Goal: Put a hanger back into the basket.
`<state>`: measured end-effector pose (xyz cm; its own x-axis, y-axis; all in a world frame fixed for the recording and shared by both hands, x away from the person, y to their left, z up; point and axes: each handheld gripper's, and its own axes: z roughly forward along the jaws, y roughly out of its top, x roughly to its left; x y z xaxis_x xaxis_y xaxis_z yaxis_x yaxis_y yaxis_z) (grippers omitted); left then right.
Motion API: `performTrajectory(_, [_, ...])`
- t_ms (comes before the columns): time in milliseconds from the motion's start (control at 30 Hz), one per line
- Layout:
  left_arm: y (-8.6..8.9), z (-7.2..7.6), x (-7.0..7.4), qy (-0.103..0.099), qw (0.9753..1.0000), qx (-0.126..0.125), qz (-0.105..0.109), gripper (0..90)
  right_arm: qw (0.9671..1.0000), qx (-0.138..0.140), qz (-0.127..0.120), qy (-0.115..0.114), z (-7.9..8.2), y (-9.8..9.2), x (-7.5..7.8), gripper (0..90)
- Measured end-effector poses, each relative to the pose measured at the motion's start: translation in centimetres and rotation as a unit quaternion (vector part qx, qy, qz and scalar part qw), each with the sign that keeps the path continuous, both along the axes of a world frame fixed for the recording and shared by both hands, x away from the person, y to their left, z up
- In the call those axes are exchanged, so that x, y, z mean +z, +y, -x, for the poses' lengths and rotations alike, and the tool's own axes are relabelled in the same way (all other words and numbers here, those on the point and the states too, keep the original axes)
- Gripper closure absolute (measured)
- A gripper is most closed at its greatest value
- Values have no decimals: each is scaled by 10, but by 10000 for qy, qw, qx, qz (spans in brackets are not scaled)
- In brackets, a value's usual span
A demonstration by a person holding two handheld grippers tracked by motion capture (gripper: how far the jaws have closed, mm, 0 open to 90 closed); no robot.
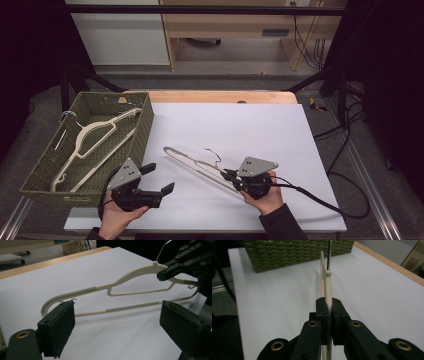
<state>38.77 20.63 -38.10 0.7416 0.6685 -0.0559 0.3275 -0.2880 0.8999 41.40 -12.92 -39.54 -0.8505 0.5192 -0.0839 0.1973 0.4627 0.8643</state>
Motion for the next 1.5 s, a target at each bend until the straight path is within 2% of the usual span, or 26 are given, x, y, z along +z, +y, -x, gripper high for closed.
performTrajectory(33, [-3,-2,0,17,10000,-79,11,127,9999,76,-78,45,0,-1,2,863])
performTrajectory(133, [-16,-10,0,35,9995,-288,-144,140,9994,235,-217,131,4,-2,6,864])
performTrajectory(300, [-41,-23,-5,61,9972,-597,-438,184,9983,494,-253,197,8,3,10,864])
performTrajectory(433, [-54,-28,-10,76,9948,-828,-583,261,9971,668,-203,301,10,6,8,864])
performTrajectory(500, [-58,-29,-13,101,9934,-931,-663,299,9966,737,-190,328,10,8,7,864])
performTrajectory(667, [-62,-26,-19,29,9904,-1078,-867,479,9948,905,-173,444,11,10,7,864])
performTrajectory(767, [-61,-26,-20,74,9896,-1149,-866,596,9935,1001,-143,525,11,12,5,864])
performTrajectory(933, [-61,-24,-20,105,9870,-1234,-1022,654,9924,1055,-131,626,9,13,3,856])
performTrajectory(1000, [-61,-22,-19,123,9856,-1297,-1075,683,9929,1021,-121,606,9,13,3,840])
performTrajectory(1033, [-61,-21,-18,141,9853,-1320,-1076,700,9931,997,-122,610,9,12,3,827])
performTrajectory(1167, [-62,-17,-16,216,9848,-1404,-1004,773,9968,703,-110,353,8,11,3,744])
performTrajectory(1200, [-62,-16,-14,306,9849,-1417,-950,780,9973,661,-123,289,8,11,3,731])
performTrajectory(1267, [-63,-14,-13,323,9852,-1401,-930,790,9976,615,-137,273,7,10,2,696])
performTrajectory(1400, [-64,-10,-12,465,9838,-1567,-734,833,9986,496,-180,56,7,10,1,577])
performTrajectory(1500, [-66,-6,-9,426,9839,-1602,-675,851,9987,450,-242,33,7,8,2,529])
